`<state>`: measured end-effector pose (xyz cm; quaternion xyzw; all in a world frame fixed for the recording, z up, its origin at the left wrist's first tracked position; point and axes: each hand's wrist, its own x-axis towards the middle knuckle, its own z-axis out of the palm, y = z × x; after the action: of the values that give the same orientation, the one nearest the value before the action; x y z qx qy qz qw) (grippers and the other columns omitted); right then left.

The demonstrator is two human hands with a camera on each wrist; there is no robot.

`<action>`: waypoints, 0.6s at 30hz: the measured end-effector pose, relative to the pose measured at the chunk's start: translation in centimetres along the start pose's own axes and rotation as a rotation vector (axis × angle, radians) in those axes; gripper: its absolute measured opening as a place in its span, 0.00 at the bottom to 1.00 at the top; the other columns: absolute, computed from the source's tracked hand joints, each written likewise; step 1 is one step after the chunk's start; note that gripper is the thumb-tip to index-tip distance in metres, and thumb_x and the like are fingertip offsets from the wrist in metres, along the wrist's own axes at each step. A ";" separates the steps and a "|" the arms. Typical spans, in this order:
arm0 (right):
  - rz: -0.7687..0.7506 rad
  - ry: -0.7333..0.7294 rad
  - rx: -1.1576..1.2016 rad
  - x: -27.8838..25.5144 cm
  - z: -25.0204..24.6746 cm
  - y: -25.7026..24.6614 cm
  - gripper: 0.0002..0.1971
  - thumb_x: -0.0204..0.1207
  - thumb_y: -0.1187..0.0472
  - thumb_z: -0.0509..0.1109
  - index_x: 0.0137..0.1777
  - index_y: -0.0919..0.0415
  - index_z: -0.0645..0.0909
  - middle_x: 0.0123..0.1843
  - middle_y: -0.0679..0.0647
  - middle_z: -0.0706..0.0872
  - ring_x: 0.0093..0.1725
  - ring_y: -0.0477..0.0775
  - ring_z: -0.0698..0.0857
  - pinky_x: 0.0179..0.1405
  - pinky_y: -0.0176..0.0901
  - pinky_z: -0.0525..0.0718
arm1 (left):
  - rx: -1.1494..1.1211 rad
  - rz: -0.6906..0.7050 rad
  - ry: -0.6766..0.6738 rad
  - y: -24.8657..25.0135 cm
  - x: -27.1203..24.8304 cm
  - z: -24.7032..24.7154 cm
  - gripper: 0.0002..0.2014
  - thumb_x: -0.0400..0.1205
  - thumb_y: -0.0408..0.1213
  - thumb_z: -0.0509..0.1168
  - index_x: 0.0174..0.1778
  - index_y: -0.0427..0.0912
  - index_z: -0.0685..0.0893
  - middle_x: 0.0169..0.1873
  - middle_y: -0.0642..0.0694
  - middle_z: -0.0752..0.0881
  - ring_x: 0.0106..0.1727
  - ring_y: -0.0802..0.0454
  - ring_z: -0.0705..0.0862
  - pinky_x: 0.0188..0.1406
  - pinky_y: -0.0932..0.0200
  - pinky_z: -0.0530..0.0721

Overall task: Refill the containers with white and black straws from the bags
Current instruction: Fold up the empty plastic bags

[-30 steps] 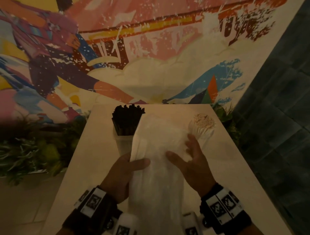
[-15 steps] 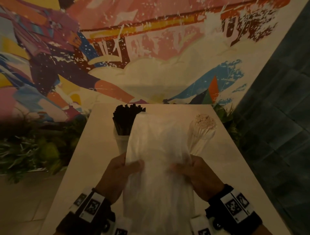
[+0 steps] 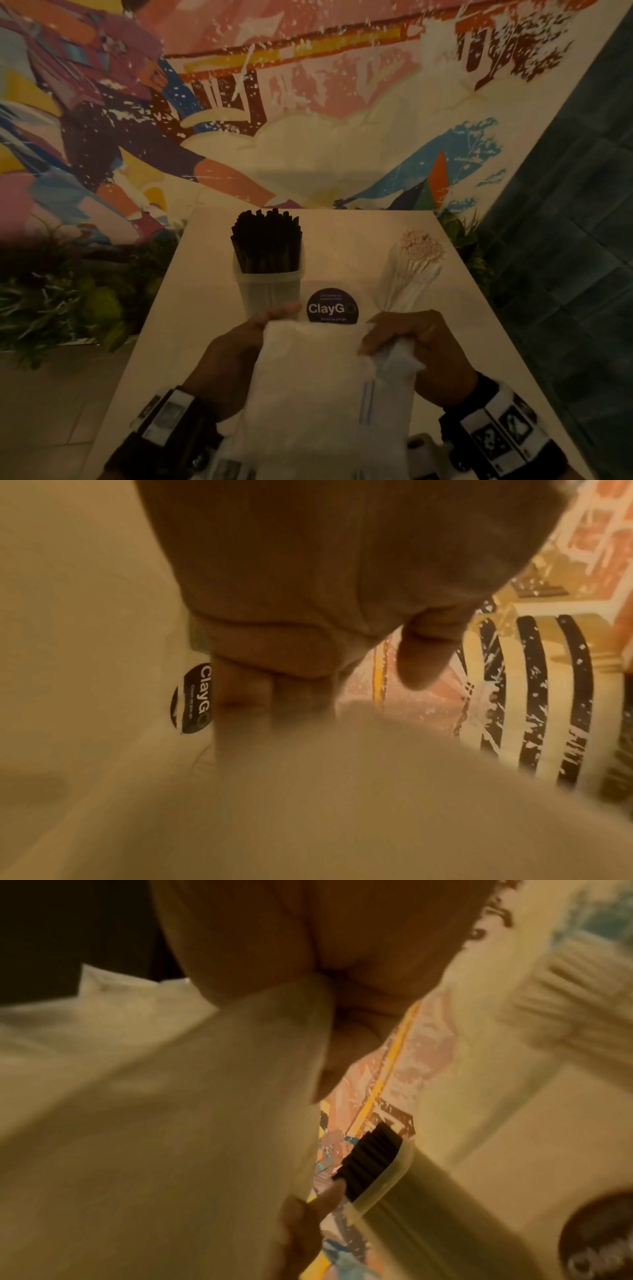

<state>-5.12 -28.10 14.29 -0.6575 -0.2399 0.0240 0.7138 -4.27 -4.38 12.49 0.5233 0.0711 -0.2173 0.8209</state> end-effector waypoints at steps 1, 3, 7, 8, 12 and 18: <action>-0.048 0.026 -0.133 -0.7 -0.2 0.1 0.14 0.74 0.37 0.66 0.39 0.41 0.90 0.40 0.39 0.90 0.42 0.42 0.88 0.49 0.34 0.84 | 0.084 0.002 0.014 -0.1 0.1 0.0 0.19 0.64 0.50 0.74 0.51 0.52 0.90 0.57 0.34 0.86 0.53 0.38 0.87 0.45 0.45 0.85; 0.071 0.070 -0.272 -1.3 0.2 0.2 0.13 0.75 0.39 0.67 0.41 0.43 0.88 0.43 0.40 0.87 0.45 0.43 0.86 0.50 0.34 0.83 | 0.227 0.002 0.001 -0.6 -0.2 0.6 0.33 0.63 0.71 0.64 0.61 0.57 0.83 0.61 0.41 0.85 0.60 0.38 0.84 0.53 0.42 0.84; 0.001 0.229 -0.357 -2.3 0.2 0.6 0.16 0.71 0.65 0.73 0.49 0.40 0.87 0.47 0.35 0.88 0.49 0.34 0.85 0.50 0.25 0.81 | 0.426 -0.002 -0.171 -2.6 1.0 0.8 0.34 0.59 0.40 0.85 0.58 0.60 0.78 0.47 0.62 0.90 0.49 0.59 0.89 0.38 0.63 0.87; 0.075 0.241 -0.215 -2.8 0.1 0.3 0.24 0.69 0.70 0.72 0.56 0.40 0.85 0.48 0.33 0.89 0.50 0.35 0.86 0.49 0.27 0.82 | 0.442 0.066 -0.115 -2.9 1.3 0.7 0.35 0.58 0.38 0.85 0.58 0.62 0.78 0.49 0.62 0.89 0.50 0.57 0.89 0.40 0.61 0.87; 0.455 0.345 0.197 -4.3 -1.2 2.0 0.42 0.54 0.52 0.84 0.71 0.50 0.72 0.54 0.47 0.90 0.53 0.48 0.89 0.48 0.45 0.88 | 0.536 0.275 0.047 -3.7 2.3 1.7 0.37 0.56 0.42 0.86 0.56 0.63 0.74 0.49 0.64 0.87 0.47 0.64 0.86 0.34 0.66 0.83; 0.485 0.384 -0.186 -6.6 -0.8 4.3 0.41 0.55 0.36 0.80 0.68 0.28 0.64 0.59 0.18 0.78 0.59 0.25 0.80 0.53 0.24 0.80 | 0.970 0.376 0.050 -8.4 3.9 7.7 0.30 0.71 0.39 0.78 0.51 0.62 0.61 0.41 0.66 0.75 0.37 0.69 0.77 0.36 0.70 0.76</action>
<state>-9.49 -30.60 8.14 -0.7506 0.0618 0.0471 0.6562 -5.23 -15.34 7.60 0.8523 -0.1137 -0.0614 0.5068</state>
